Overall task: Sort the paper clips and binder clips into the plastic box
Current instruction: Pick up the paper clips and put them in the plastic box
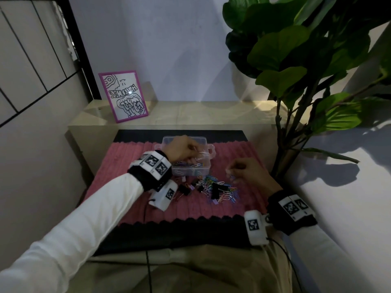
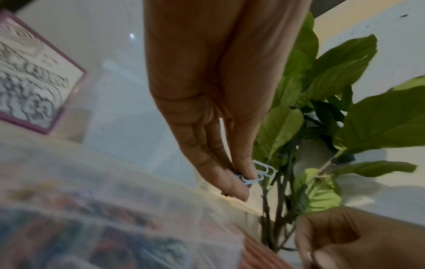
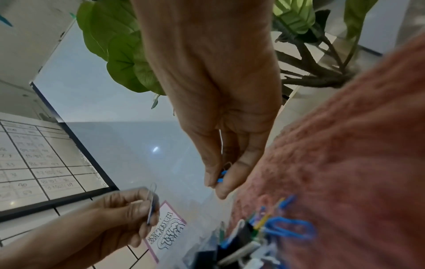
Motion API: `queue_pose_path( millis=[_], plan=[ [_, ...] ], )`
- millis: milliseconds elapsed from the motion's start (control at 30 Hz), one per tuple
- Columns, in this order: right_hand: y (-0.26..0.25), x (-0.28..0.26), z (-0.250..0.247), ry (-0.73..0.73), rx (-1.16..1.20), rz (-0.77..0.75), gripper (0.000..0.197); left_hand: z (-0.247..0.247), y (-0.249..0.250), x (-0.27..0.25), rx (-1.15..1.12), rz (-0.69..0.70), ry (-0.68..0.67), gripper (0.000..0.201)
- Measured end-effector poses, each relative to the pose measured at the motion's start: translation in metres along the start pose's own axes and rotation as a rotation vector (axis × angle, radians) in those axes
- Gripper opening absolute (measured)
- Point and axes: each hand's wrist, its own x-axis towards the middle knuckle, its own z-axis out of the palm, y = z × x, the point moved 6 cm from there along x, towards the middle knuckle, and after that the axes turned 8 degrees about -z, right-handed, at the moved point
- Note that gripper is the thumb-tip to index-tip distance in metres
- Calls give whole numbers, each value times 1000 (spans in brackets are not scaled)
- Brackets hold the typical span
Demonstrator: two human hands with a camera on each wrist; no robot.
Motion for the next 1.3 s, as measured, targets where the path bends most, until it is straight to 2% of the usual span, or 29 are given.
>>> queue_pose_path(
  millis=[133, 233, 300, 367, 467, 533, 567, 633, 733, 800, 867, 933, 1000, 1133, 1300],
  plan=[
    [-31, 27, 13, 26, -56, -100, 3, -39, -29, -3, 102, -70, 115, 15],
    [-46, 51, 31, 8, -70, -111, 19, -47, -44, -6, 235, -122, 121, 17],
    [-53, 63, 47, -64, -130, -115, 21, -44, -52, -10, 332, -155, 76, 20],
    [-58, 67, 60, -148, -298, -136, 24, -40, -54, -15, 374, -164, 69, 25],
    [-66, 57, 60, -133, -451, -233, 27, -41, -42, -28, 385, -91, 197, 26],
    [-64, 47, 51, -78, -498, -309, 17, -36, -29, -40, 356, -14, 260, 21],
    [-61, 41, 46, -63, -545, -314, 12, -30, -24, -46, 342, 27, 251, 19],
    [-47, 33, 36, -86, -698, -250, 10, -10, -17, -53, 359, 88, 142, 16],
    [-28, 22, 40, -307, -804, -72, 18, 26, -14, -49, 488, 101, -30, 19],
    [-20, 20, 50, -438, -757, 7, 32, 46, -12, -42, 568, 77, -101, 28],
    [-16, 21, 61, -500, -749, 7, 42, 63, -11, -37, 659, 43, -171, 47],
    [-11, 24, 69, -508, -808, 6, 42, 71, -10, -34, 729, 17, -171, 53],
    [-12, 26, 69, -468, -821, 2, 29, 71, -11, -32, 724, 4, -138, 48],
    [-11, 22, 60, -396, -627, 34, 22, 61, -23, -36, 753, -15, -169, 35],
    [-4, 26, 43, -319, -420, 32, 3, 42, -38, -46, 762, -38, -175, 38]
  ],
)
